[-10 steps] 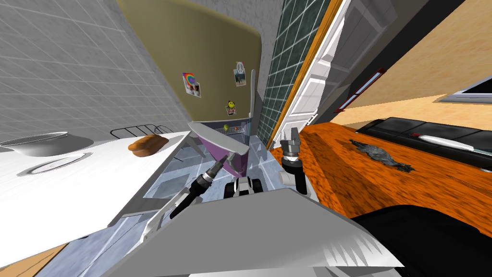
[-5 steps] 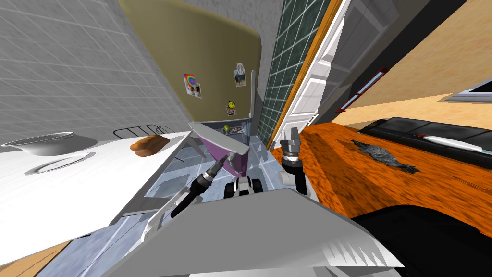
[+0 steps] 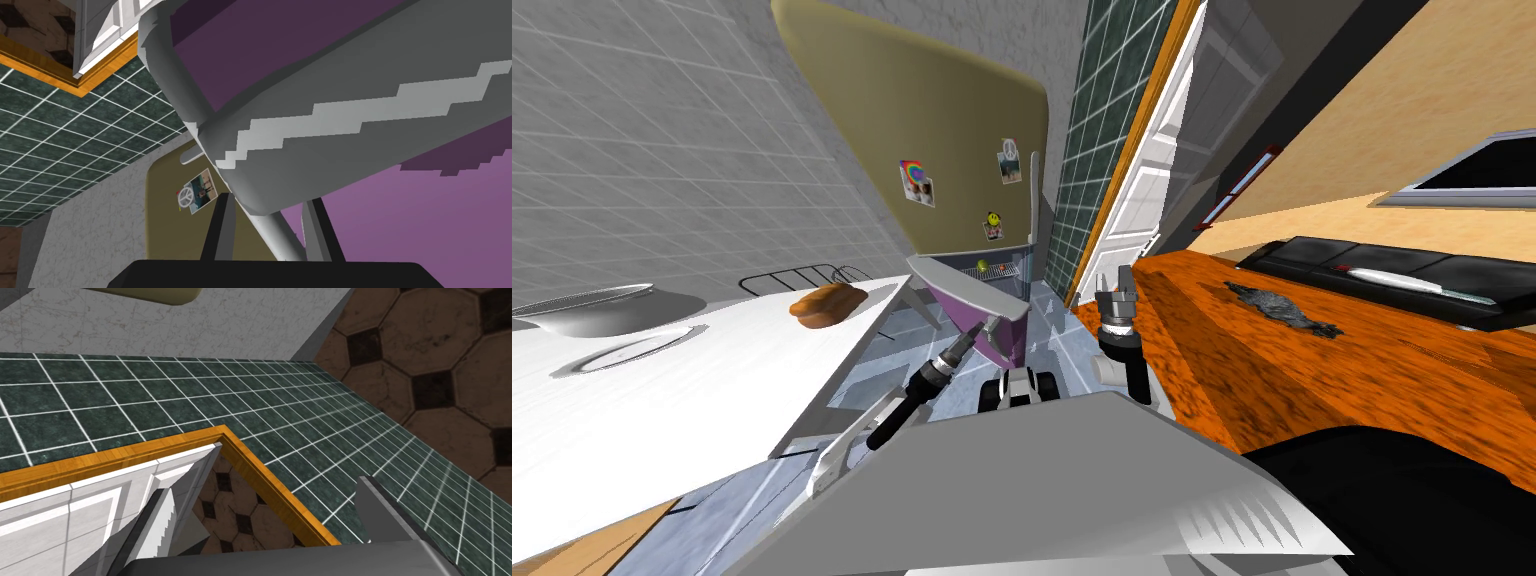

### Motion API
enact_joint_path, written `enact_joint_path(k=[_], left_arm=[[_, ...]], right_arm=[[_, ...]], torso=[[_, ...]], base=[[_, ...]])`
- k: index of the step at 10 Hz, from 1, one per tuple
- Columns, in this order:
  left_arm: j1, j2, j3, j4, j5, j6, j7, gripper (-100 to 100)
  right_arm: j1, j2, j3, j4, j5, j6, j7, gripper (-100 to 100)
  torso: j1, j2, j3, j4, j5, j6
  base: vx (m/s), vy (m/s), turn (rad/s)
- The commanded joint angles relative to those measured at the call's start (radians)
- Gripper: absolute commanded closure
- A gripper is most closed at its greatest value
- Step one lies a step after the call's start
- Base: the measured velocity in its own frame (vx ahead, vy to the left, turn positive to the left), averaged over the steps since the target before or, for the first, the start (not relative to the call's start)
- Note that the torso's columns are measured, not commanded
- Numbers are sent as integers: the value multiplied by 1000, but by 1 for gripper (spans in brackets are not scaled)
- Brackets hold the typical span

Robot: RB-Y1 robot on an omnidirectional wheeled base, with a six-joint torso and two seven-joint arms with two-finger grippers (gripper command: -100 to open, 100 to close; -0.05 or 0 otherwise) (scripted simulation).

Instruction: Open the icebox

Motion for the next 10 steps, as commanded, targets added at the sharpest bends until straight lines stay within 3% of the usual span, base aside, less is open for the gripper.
enact_joint_path(k=[1, 5, 6, 8, 10], left_arm=[[-16, 18, -5, 30, 10, -20, 17, 100], [-53, 49, 1, 86, 32, -47, 49, 100], [-45, 69, 22, 30, 38, -22, 58, -100], [-34, 96, 31, -15, 45, -2, 72, -100], [-23, 124, 40, -61, 52, 17, 87, -100]], right_arm=[[0, 0, 0, 0, 0, 0, 0, 0], [0, 0, 0, 0, 0, 0, 0, 0], [0, 0, 0, 0, 0, 0, 0, 0], [1, 0, 0, 0, 0, 0, 0, 0], [1, 1, 0, 0, 0, 0, 0, 0]], torso=[[-1, -2, -2, -1, -1, -2], [-4, -9, -5, -6, 0, 2], [-5, -11, -6, -7, 0, 2], [-16, -23, -14, -6, -6, 0], [-2, -18, -12, -4, -2, 0]], base=[[-170, 240, -258], [-233, 289, -243], [-113, 124, -10], [40, -75, 95], [56, -79, 52]])
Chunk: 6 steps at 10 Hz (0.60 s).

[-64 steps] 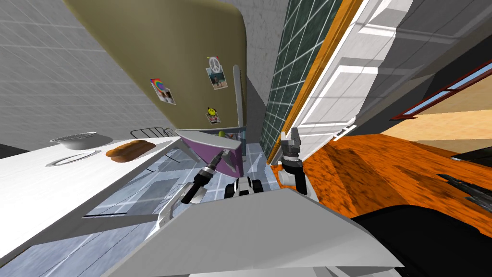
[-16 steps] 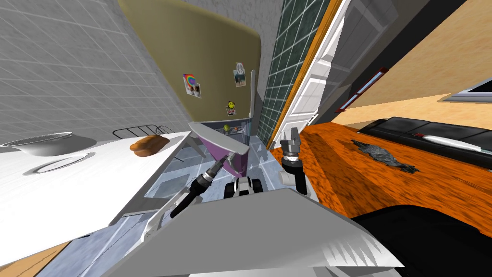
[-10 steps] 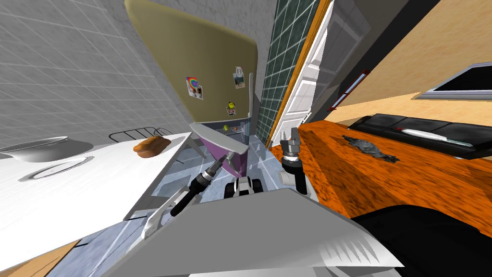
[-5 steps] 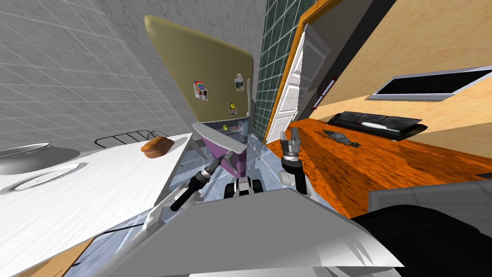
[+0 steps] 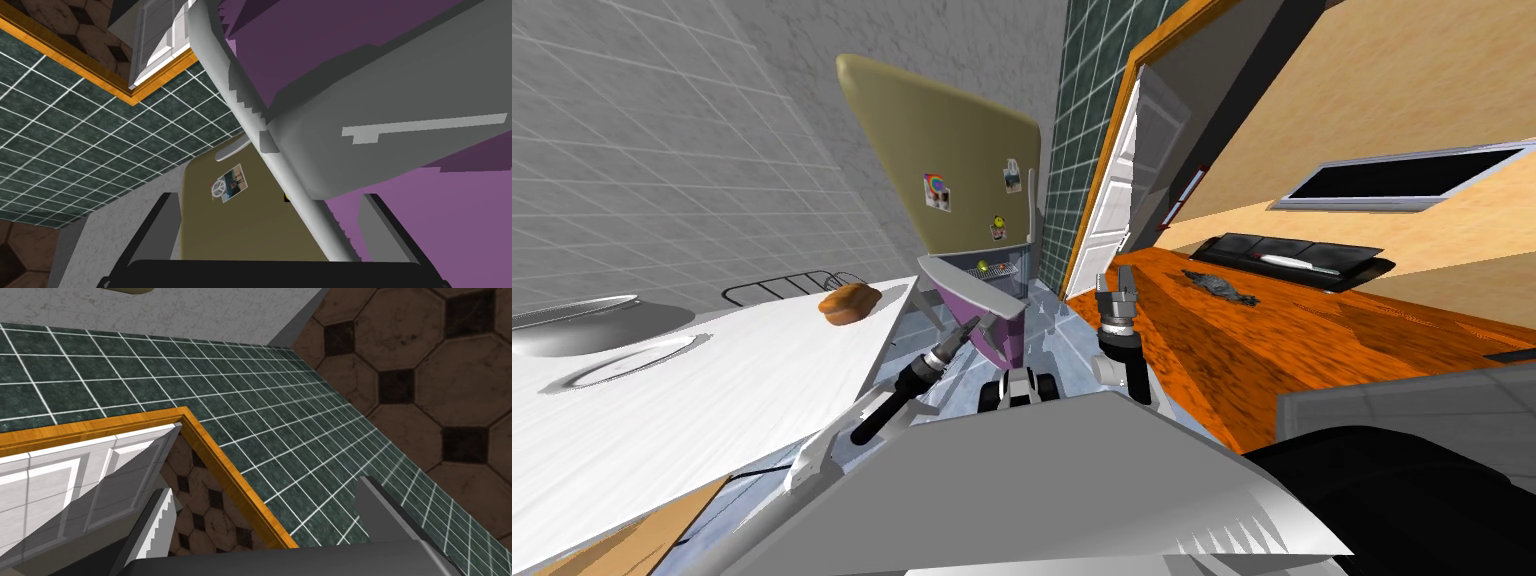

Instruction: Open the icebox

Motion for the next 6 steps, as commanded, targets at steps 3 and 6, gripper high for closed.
enact_joint_path(k=[3, 6], left_arm=[[20, 63, 20, -101, 16, 46, 37, -100], [22, 70, 24, -109, 18, 60, 40, 0]], right_arm=[[0, 0, 0, 0, 0, 0, 0, 0], [0, 0, 0, 0, 0, 0, 0, 0]], torso=[[6, 11, 7, 4, 2, 0], [0, 12, 7, 4, 0, 0]], base=[[7, -21, 42], [2, -6, 10]])
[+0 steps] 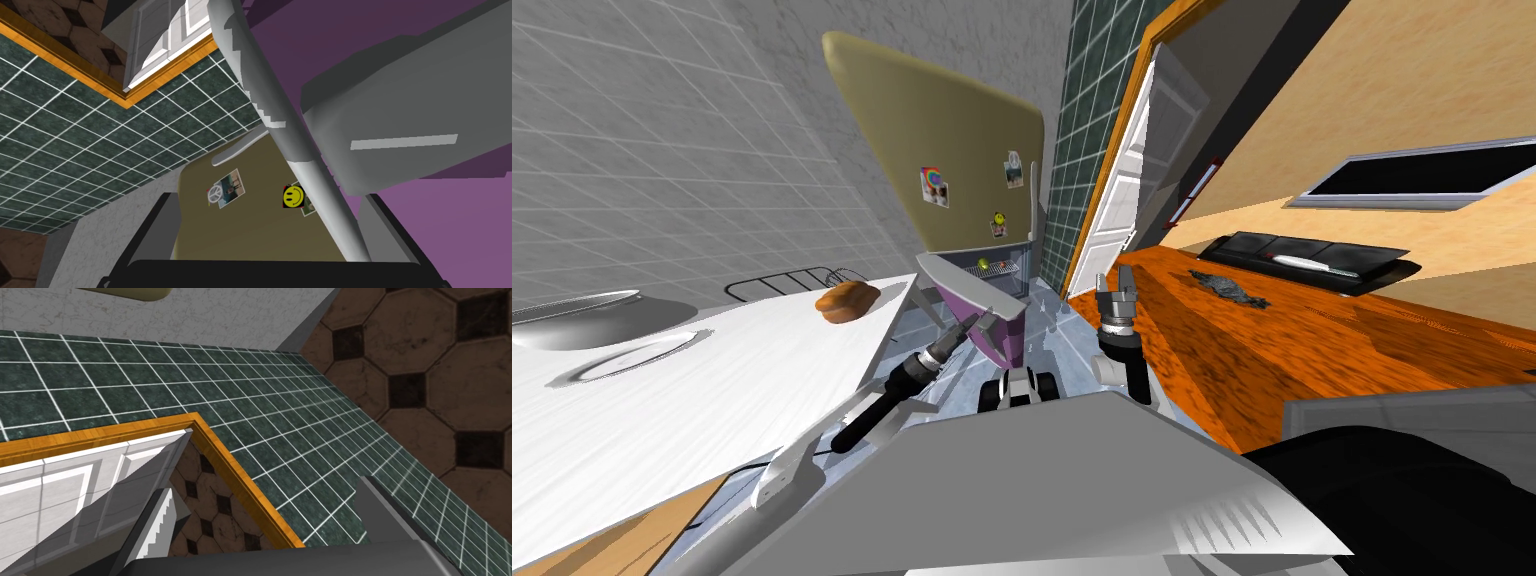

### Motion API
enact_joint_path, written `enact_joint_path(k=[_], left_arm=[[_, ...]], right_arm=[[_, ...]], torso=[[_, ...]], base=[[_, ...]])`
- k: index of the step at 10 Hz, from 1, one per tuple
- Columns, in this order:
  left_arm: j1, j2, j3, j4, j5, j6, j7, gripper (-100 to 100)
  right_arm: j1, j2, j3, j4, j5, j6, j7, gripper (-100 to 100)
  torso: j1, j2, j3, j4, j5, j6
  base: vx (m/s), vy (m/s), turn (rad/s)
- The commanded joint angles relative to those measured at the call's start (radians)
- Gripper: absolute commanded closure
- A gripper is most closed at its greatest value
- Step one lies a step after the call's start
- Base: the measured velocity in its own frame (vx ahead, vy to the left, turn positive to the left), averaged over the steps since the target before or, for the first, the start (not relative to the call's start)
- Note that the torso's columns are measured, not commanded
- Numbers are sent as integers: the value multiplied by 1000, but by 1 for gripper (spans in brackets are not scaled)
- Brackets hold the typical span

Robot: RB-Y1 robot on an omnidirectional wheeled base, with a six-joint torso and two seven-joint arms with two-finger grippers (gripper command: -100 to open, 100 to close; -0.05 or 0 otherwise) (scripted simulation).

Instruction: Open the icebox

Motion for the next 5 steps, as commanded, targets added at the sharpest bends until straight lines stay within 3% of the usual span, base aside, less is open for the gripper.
enact_joint_path(k=[1, 5], left_arm=[[0, 0, 1, 2, 0, 2, 0, 0], [-1, 0, 4, 5, 0, 5, -1, 0]], right_arm=[[0, 0, 0, 0, 0, 0, 0, 0], [0, 0, 0, 0, 0, 0, 0, 0]], torso=[[1, -1, -1, 0, 0, 0], [3, -5, -3, -2, 1, 0]], base=[[0, 0, 0], [0, 0, 0]])
